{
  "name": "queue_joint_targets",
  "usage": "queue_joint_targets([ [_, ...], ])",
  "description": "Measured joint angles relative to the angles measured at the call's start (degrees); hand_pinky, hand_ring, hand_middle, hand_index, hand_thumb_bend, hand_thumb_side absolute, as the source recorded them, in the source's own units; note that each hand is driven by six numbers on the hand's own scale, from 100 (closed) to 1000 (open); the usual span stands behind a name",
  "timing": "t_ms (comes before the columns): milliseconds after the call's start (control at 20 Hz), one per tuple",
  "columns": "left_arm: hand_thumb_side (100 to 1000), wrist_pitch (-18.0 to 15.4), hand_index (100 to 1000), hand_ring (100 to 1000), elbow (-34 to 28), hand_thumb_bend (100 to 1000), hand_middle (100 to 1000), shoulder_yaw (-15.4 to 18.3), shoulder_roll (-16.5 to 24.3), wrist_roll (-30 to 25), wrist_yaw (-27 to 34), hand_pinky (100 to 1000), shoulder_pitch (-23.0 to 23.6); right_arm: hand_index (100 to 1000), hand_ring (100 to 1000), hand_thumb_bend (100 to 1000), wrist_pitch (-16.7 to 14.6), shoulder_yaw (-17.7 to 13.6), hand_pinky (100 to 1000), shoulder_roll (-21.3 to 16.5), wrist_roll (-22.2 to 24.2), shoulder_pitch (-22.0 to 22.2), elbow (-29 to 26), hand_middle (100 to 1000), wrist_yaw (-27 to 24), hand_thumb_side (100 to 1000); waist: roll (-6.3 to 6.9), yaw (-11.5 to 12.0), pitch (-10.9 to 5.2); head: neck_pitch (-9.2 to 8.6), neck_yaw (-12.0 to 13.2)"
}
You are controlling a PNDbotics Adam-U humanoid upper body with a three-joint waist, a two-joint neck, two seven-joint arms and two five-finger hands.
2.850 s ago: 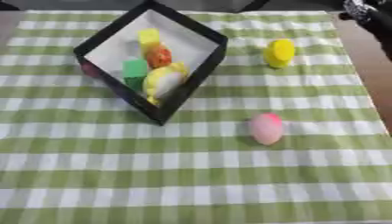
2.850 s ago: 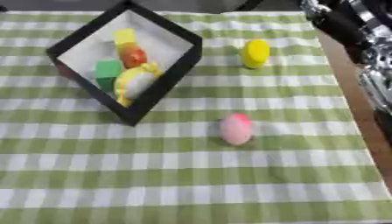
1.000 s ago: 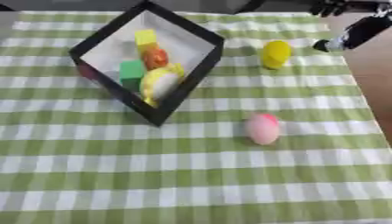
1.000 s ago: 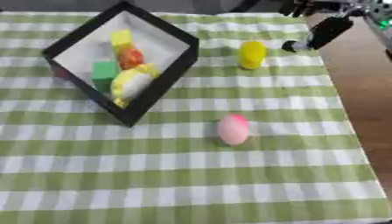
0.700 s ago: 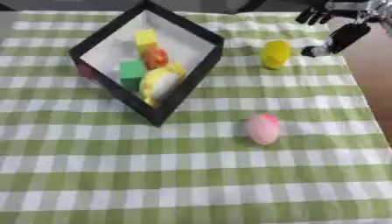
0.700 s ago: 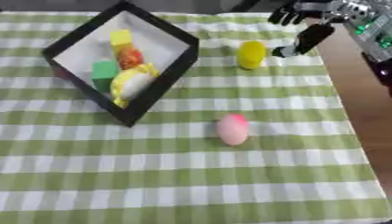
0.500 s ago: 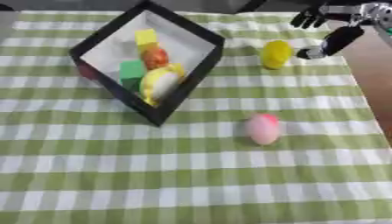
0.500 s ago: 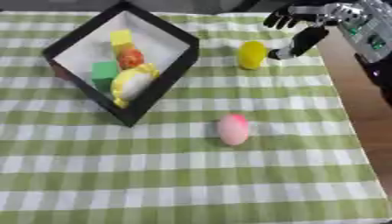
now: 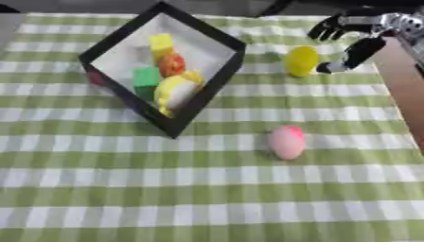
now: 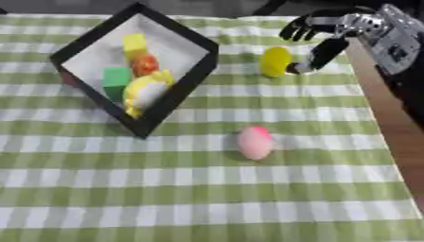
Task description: Pick up objects on the table and place them in the box.
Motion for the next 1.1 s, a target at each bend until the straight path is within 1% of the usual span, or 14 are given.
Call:
queue_joint_targets([
  [250, 644, 0.0, 774, 790, 0.0, 296, 795, 0.0, -0.4, 0.0, 0.2, 826, 0.0, 910, 881, 427, -0.6, -0.3, 879, 1.7, -1.6, -0.4, 1.9, 854, 2.0, 267, 0.0, 0.3, 0.15, -0.46, -0.1],
  [650, 646, 0.0, 772, 790, 0.0, 297, 794, 0.0, -0.5, 0.0, 0.4, 835, 0.0, 912, 879, 423, -1.5, -0.6, 877, 3.5, -2.5, -1.0, 3.8, 852, 3.8, 278, 0.0, 0.4, 0.44, -0.56, -0.5],
  [850, 652, 0.0, 774, 792, 0.0, 291, 796, 0.0, -1.0, 0.0, 0.4, 838, 0.0, 910, 874, 421, -1.5, -0.7, 875, 4.3, -3.0, -1.1, 4.7, 849, 4.8, 273, 0.0, 0.6, 0.66, -0.9, -0.5],
  [950, 654, 0.0, 774, 793, 0.0, 287, 797, 0.0, -1.0, 0.0, 0.5, 840, 0.0, 906, 868, 422, -1.6, -0.8, 873, 4.7, -3.4, -1.3, 5.1, 836, 5.3, 271, 0.0, 0.7, 0.78, -0.94, -0.5],
  [1100, 658, 0.0, 775, 794, 0.0, 284, 798, 0.0, -1.0, 0.0, 0.6, 843, 0.0, 875, 853, 414, -1.6, -1.0, 864, 5.2, -3.8, -1.3, 5.7, 789, 6.0, 256, 0.0, 0.7, 0.82, -0.94, -0.5],
])
